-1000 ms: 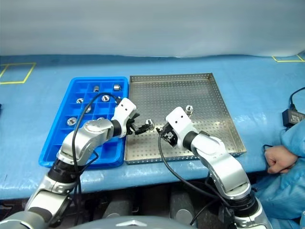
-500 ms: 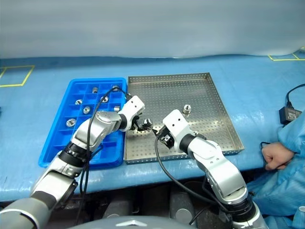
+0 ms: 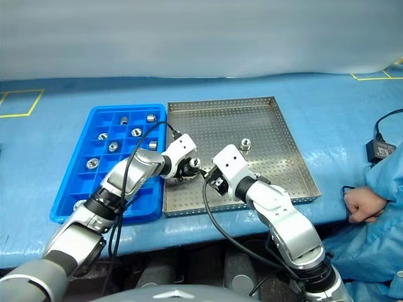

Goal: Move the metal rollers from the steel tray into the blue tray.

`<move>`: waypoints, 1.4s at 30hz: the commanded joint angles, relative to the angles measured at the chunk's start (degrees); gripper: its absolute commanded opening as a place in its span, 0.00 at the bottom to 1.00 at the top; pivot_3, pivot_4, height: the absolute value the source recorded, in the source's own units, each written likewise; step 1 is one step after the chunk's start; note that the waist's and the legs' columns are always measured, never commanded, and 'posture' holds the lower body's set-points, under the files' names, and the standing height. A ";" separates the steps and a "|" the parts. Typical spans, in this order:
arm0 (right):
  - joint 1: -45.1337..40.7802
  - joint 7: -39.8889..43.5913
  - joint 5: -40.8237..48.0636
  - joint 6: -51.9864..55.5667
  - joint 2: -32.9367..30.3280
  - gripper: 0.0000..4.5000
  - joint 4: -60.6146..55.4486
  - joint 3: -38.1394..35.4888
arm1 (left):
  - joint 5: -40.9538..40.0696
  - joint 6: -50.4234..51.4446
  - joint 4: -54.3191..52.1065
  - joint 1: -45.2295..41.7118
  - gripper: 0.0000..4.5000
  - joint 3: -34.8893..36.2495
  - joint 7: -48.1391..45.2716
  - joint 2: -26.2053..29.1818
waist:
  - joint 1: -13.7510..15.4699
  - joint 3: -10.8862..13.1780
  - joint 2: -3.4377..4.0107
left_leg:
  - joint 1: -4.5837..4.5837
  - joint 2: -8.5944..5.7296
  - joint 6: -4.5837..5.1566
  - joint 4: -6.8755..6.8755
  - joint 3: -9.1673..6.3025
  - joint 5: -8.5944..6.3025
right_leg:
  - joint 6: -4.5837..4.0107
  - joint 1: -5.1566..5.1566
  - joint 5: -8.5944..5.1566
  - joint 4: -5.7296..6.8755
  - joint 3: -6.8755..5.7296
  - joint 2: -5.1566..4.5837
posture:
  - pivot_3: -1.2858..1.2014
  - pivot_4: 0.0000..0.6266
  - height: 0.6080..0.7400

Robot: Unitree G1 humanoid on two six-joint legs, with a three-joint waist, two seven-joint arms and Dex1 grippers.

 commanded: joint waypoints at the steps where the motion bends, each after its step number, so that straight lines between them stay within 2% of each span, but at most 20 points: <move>1: -0.44 0.74 -0.40 -1.71 -0.58 0.66 0.39 -0.06 | -0.35 0.49 0.03 2.29 0.55 1.42 0.34 -0.44 | -0.08 0.00 0.00 | 0.00 0.00 0.01 0.00 0.01 -0.01 | 0.00 -0.01 0.00 -0.01 0.01 0.00 | 0.45 0.24 1.00; 2: -0.47 0.85 -0.47 -1.84 -0.71 0.66 0.75 -0.09 | -0.50 0.32 -0.21 2.53 0.55 2.07 0.62 -0.61 | -0.11 0.00 0.00 | 0.00 0.00 0.01 0.00 0.02 -0.01 | 0.00 -0.01 0.00 -0.01 0.01 0.00 | 0.45 0.24 1.00; 5: -0.99 1.30 -0.79 -0.40 -1.73 0.66 3.07 -0.21 | -1.30 1.13 -1.94 2.46 0.43 4.31 1.38 -1.42 | -0.10 0.03 -0.04 | -0.02 0.02 0.01 -0.02 0.02 -0.01 | 0.00 -0.06 0.00 0.01 0.01 0.01 | 0.46 0.24 1.00; 9: -1.64 1.39 -1.36 -0.08 -2.51 0.66 4.59 0.18 | -2.24 1.97 -4.60 2.70 0.43 5.80 1.39 -1.63 | 0.01 0.07 -0.08 | -0.08 0.02 0.01 -0.03 0.04 -0.01 | 0.00 -0.11 0.00 0.01 0.02 0.03 | 0.47 0.24 1.00; 18: -3.74 4.06 0.34 0.12 -1.26 0.66 7.88 -0.66 | -5.75 6.12 -22.17 7.99 0.43 14.04 5.10 0.79 | 0.97 0.19 -0.21 | -0.19 0.02 0.03 -0.06 0.04 -0.02 | 0.01 -0.22 -0.01 0.00 0.03 0.04 | 0.49 0.24 1.00; 23: -4.80 8.80 4.04 -1.75 -0.57 0.66 8.88 -0.58 | -7.17 11.47 -39.51 16.19 0.43 21.66 10.43 1.31 | 1.91 0.27 -0.31 | -0.20 0.01 0.05 -0.08 0.02 -0.05 | 0.01 -0.20 -0.01 -0.06 0.04 0.01 | 0.51 0.24 1.00; 29: -6.64 13.11 6.11 -4.04 -0.75 0.66 9.91 0.26 | -5.84 19.10 -52.72 28.06 0.43 31.79 18.70 0.11 | 3.71 0.34 -0.40 | -0.17 0.04 0.03 -0.08 -0.04 -0.08 | -0.01 -0.16 -0.04 -0.06 -0.02 0.04 | 0.56 0.24 1.00; 36: -8.69 13.76 4.90 -4.05 -1.22 0.66 12.89 1.49 | -3.70 21.92 -53.34 33.32 0.43 38.45 25.55 -1.68 | 6.79 0.38 -0.47 | -0.12 0.02 -0.06 0.03 -0.25 -0.10 | -0.01 -0.20 -0.04 -0.18 -0.25 0.01 | 0.58 0.24 1.00; 42: -9.29 13.56 4.95 -3.60 -1.26 0.66 12.74 1.64 | -3.99 20.35 -48.86 33.01 0.43 37.95 27.78 -3.43 | 7.58 0.38 -0.47 | -0.24 -0.03 -0.07 -0.06 -0.38 -0.13 | -0.01 -0.11 -0.01 -0.49 -0.39 -0.04 | 0.58 0.24 1.00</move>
